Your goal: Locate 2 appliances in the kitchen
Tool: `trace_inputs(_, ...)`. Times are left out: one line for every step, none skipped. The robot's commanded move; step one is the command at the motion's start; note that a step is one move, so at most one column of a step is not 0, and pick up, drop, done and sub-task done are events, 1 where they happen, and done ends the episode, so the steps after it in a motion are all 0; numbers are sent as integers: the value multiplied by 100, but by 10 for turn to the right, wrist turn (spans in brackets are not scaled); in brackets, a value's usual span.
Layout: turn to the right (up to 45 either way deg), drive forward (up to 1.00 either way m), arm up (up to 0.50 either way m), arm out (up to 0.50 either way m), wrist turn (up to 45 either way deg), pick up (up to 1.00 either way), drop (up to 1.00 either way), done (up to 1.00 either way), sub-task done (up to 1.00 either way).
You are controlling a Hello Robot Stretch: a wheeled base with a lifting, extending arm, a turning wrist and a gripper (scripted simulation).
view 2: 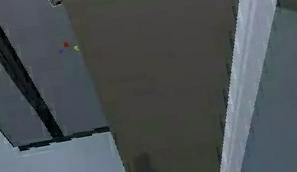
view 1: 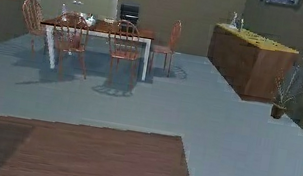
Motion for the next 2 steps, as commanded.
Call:
trace_inputs(0,35,0,0,0,0,0,0,0)
trace_inputs(450,0,0,0,0,0,0,0,0)
